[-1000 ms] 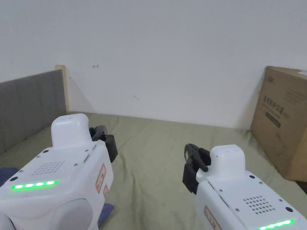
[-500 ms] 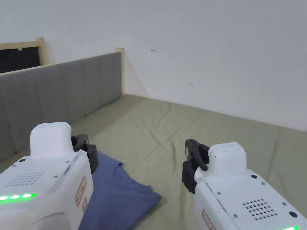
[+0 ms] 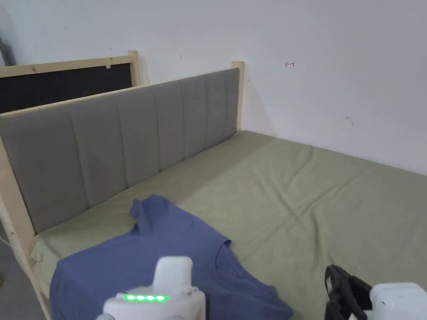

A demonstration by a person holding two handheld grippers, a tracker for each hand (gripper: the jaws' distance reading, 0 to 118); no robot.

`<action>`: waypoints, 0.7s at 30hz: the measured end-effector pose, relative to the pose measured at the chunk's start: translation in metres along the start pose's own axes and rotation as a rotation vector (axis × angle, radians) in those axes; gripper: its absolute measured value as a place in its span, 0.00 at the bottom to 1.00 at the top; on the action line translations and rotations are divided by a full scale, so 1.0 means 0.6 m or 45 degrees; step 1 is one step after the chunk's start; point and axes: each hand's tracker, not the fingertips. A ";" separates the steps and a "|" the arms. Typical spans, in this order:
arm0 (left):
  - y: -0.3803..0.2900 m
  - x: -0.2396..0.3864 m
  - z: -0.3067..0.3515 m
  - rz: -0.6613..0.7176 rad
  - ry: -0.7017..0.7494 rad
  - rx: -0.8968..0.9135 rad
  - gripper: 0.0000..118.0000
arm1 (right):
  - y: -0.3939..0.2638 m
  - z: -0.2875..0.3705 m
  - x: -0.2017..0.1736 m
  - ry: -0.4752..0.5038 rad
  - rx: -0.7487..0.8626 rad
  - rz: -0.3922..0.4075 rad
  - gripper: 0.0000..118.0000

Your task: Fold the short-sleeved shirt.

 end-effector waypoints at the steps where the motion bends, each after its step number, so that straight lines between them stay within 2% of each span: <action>1: -0.006 0.016 -0.030 -0.004 -0.027 -0.052 0.00 | -0.009 -0.006 0.015 -0.021 -0.019 0.002 0.00; 6: -0.017 0.085 -0.120 -0.098 -0.050 -0.123 0.01 | -0.044 -0.030 0.062 -0.088 -0.114 -0.021 0.00; 7: -0.014 0.094 -0.130 -0.103 -0.044 -0.114 0.04 | -0.049 -0.031 0.069 -0.097 -0.124 -0.033 0.00; 8: -0.010 0.101 -0.133 -0.114 -0.035 -0.113 0.35 | -0.054 -0.031 0.074 -0.104 -0.131 -0.041 0.00; 9: -0.003 0.104 -0.144 -0.121 -0.053 -0.140 0.76 | -0.058 -0.028 0.081 -0.114 -0.136 -0.046 0.00; 10: 0.003 0.106 -0.162 -0.104 -0.116 -0.235 1.00 | -0.063 -0.027 0.085 -0.122 -0.145 -0.048 0.00; 11: 0.000 0.109 -0.151 -0.051 -0.199 -0.159 0.94 | -0.067 -0.026 0.087 -0.128 -0.153 -0.049 0.00; 15: 0.013 0.124 -0.154 -0.064 -0.057 -0.157 0.94 | -0.084 -0.023 0.095 -0.137 -0.194 -0.081 0.00; 19: -0.024 0.128 -0.250 -0.111 0.125 -0.263 0.96 | -0.091 -0.019 0.097 -0.127 -0.209 -0.099 0.00; 20: -0.036 0.124 -0.263 -0.126 0.160 -0.281 1.00 | -0.092 -0.018 0.097 -0.125 -0.211 -0.097 0.00; 21: -0.045 0.124 -0.269 -0.129 0.120 -0.235 1.00 | -0.093 -0.016 0.098 -0.124 -0.212 -0.093 0.00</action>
